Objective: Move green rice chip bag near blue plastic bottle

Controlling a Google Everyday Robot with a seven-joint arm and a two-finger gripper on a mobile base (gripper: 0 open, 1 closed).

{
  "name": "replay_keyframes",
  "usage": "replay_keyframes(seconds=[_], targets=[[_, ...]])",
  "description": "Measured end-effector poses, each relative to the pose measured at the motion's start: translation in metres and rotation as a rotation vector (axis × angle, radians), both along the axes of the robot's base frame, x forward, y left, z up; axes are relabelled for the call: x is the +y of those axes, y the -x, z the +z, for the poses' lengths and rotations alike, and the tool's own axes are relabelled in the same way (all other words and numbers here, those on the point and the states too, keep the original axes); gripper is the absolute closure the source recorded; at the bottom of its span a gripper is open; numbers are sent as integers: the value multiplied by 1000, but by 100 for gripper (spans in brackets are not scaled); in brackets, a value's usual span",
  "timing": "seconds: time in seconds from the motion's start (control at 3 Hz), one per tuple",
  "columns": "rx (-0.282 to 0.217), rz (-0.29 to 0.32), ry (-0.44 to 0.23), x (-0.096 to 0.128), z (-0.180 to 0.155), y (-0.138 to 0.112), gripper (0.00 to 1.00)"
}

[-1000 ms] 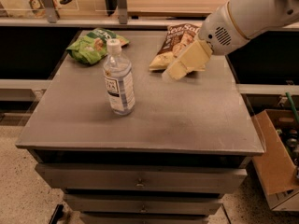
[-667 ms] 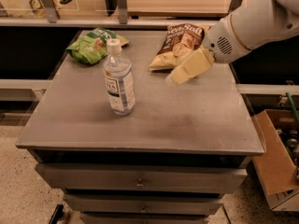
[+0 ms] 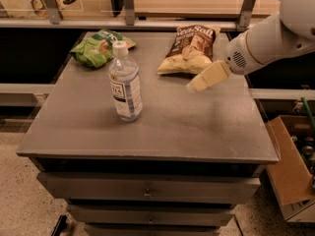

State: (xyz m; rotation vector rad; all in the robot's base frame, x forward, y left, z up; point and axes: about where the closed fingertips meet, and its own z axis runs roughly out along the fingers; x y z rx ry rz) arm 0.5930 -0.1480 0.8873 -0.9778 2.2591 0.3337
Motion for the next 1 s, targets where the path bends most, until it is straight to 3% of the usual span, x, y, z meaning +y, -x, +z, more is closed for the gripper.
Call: replay_keyframes(seconds=[0.33, 1.0], targets=[[-40, -34, -4, -14, -14, -20, 0], [-103, -165, -90, -23, -31, -58, 0]])
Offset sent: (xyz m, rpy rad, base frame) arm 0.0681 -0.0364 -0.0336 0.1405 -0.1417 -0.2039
